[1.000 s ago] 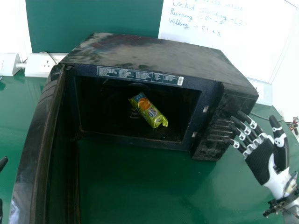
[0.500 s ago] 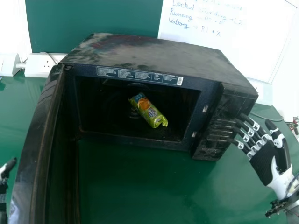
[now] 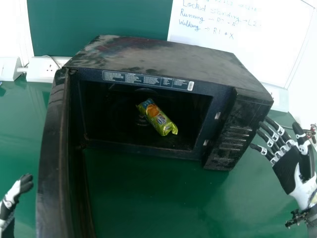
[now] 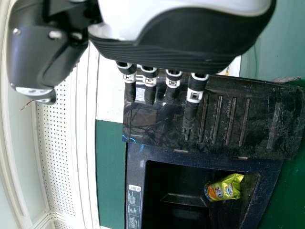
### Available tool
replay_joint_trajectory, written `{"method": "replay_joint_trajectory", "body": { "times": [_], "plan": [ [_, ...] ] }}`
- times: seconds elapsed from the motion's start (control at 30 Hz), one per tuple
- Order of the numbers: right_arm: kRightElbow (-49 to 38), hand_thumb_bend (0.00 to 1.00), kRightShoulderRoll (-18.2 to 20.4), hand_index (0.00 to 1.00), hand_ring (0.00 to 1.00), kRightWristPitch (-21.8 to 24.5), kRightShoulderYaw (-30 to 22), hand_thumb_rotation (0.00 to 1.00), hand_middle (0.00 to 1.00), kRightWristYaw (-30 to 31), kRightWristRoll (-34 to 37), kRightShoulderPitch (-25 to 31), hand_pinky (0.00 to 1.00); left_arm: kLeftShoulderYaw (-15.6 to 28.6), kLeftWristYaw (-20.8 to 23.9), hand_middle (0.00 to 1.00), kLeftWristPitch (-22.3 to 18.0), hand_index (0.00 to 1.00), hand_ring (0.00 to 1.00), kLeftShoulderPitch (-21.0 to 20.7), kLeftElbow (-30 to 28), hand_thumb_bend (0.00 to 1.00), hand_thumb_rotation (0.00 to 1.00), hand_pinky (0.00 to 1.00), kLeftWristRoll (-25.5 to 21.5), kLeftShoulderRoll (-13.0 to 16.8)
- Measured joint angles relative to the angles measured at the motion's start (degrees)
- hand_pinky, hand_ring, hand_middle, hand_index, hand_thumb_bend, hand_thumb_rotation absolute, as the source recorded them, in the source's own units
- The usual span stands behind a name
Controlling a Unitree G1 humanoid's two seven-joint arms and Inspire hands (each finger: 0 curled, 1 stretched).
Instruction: Put biscuit inside oven
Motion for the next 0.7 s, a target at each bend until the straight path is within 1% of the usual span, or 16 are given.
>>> {"method": "replay_joint_trajectory", "body": {
  "times": [0.07,0.17,0.23,0.3,0.37,0.5,0.57,0.63,0.67,0.7],
  "plan": [
    [0.1,0.75,0.0,1.0,0.96,-0.2,0.0,0.86,1.0,0.1,-0.2,-0.1,0.77,0.0,0.0,0.97,-0.3,0.97,0.95,-0.1,0.4,0.89,1.0,0.96,0.0,0.2],
    [0.6,0.72,0.0,1.0,0.96,-0.5,0.2,0.9,1.0,0.3,-0.4,-0.2,0.8,0.1,-0.1,0.96,-0.1,0.95,0.93,0.3,0.2,0.89,1.0,0.92,0.7,0.9],
    [0.7,0.69,0.0,1.0,0.95,-0.7,0.3,0.92,1.0,0.2,-1.0,-0.3,0.82,0.1,-0.4,0.95,1.3,0.96,0.93,2.0,-1.5,0.9,1.0,0.91,1.1,1.2],
    [0.9,0.67,0.0,0.98,0.93,-1.0,0.4,0.92,0.99,0.2,-1.5,-0.4,0.79,0.1,-0.5,0.96,3.1,0.96,0.93,3.6,-3.5,0.9,1.0,0.92,1.1,1.5],
    [0.9,0.64,0.1,0.98,0.91,-1.2,0.6,0.91,0.97,0.1,-1.7,-0.5,0.76,0.2,-0.5,0.95,4.0,0.95,0.92,4.3,-4.6,0.9,1.0,0.9,1.5,1.6],
    [0.7,0.6,0.3,0.97,0.9,-1.2,0.7,0.98,0.96,-0.7,-2.0,-0.6,0.74,0.6,-0.6,0.95,4.0,0.95,0.92,3.7,-5.0,0.9,1.0,0.91,2.3,2.7],
    [0.7,0.62,0.5,0.97,0.9,-1.2,0.7,0.99,0.95,-0.9,-2.1,-0.6,0.77,0.6,-0.7,0.95,4.1,0.96,0.92,3.0,-5.6,0.89,1.0,0.91,2.3,3.4],
    [0.5,0.63,0.6,0.97,0.9,-1.3,0.7,1.0,0.94,-1.1,-2.1,-0.6,0.8,0.4,-0.9,0.95,4.3,0.96,0.93,2.2,-6.0,0.89,1.0,0.93,2.2,4.8],
    [0.4,0.65,0.7,0.97,0.91,-1.3,0.7,1.0,0.94,-1.2,-2.1,-0.6,0.81,0.4,-1.1,0.95,4.8,0.96,0.93,2.1,-6.2,0.89,1.0,0.93,2.2,5.4],
    [0.2,0.64,0.7,0.97,0.9,-1.3,0.7,1.0,0.94,-1.3,-2.1,-0.6,0.8,0.4,-1.3,0.95,5.5,0.96,0.93,2.0,-6.5,0.9,1.0,0.93,2.3,5.8]
  ]
}}
